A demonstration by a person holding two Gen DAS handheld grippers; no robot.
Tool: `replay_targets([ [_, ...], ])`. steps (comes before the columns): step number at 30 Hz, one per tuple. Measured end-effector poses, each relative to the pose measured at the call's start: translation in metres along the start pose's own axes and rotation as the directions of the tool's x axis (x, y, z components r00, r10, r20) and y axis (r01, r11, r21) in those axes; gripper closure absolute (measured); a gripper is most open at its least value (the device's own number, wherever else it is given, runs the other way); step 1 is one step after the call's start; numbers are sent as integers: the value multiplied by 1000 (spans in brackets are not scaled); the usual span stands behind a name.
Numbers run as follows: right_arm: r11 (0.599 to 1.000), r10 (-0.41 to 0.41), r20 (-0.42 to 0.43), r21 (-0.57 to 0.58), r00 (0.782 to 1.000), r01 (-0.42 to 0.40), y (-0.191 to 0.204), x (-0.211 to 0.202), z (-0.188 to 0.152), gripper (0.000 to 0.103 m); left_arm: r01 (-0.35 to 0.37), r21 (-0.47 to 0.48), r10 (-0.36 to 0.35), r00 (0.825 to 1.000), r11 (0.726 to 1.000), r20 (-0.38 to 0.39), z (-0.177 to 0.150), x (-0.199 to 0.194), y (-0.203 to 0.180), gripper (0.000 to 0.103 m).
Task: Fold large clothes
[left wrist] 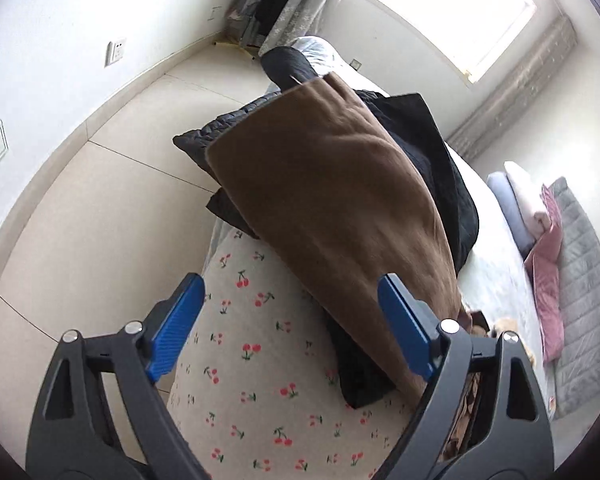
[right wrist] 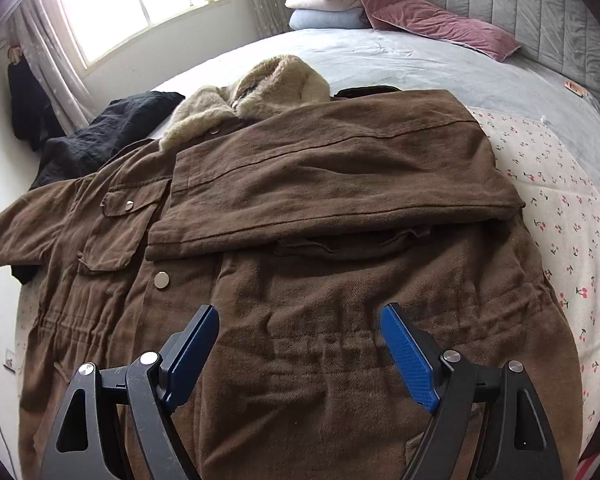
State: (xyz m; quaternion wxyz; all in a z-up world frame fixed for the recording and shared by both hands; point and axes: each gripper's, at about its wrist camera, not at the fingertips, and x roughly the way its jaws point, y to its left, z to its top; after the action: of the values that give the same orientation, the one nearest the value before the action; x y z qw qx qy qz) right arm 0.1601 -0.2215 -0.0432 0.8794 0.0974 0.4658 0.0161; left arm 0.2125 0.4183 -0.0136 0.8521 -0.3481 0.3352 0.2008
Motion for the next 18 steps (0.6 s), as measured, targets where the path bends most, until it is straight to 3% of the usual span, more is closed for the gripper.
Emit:
replay_targets([
  [1, 1000, 0, -5, 11, 1000, 0, -3, 3, 0, 19, 12, -27, -12, 1000, 1000, 14, 1, 3, 5, 23],
  [2, 1000, 1, -11, 24, 1000, -1, -7, 5, 0, 19, 26, -50, -24, 999, 998, 26, 2, 5, 9, 34],
  [3, 999, 3, -16, 36, 1000, -3, -10, 6, 0, 19, 41, -72, -38, 998, 997, 41, 3, 7, 13, 56],
  [4, 999, 6, -19, 49, 1000, -5, -14, 7, 0, 19, 58, -89, -53, 997, 994, 53, 4, 7, 16, 72],
  [5, 998, 9, -20, 57, 1000, -8, -16, 7, 1, 19, 67, -99, -61, 996, 993, 68, 5, 8, 13, 100],
  [7, 997, 15, -14, 71, 1000, -14, -20, 6, 1, 19, 89, -78, -76, 985, 993, 152, 2, -8, 2, 100],
  [11, 995, 20, -9, 94, 1000, -19, -25, 3, 1, 19, 107, 114, -136, 950, 988, 281, -9, -45, -58, 100],
  [14, 995, 28, -7, 96, 1000, -27, -24, 1, 1, 19, 200, 239, -263, 927, 950, 269, -18, -74, -113, 100],
  [18, 995, 47, -3, 83, 999, -47, -22, -4, 2, 19, 318, 378, -407, 895, 869, 182, -45, -97, -197, 100],
])
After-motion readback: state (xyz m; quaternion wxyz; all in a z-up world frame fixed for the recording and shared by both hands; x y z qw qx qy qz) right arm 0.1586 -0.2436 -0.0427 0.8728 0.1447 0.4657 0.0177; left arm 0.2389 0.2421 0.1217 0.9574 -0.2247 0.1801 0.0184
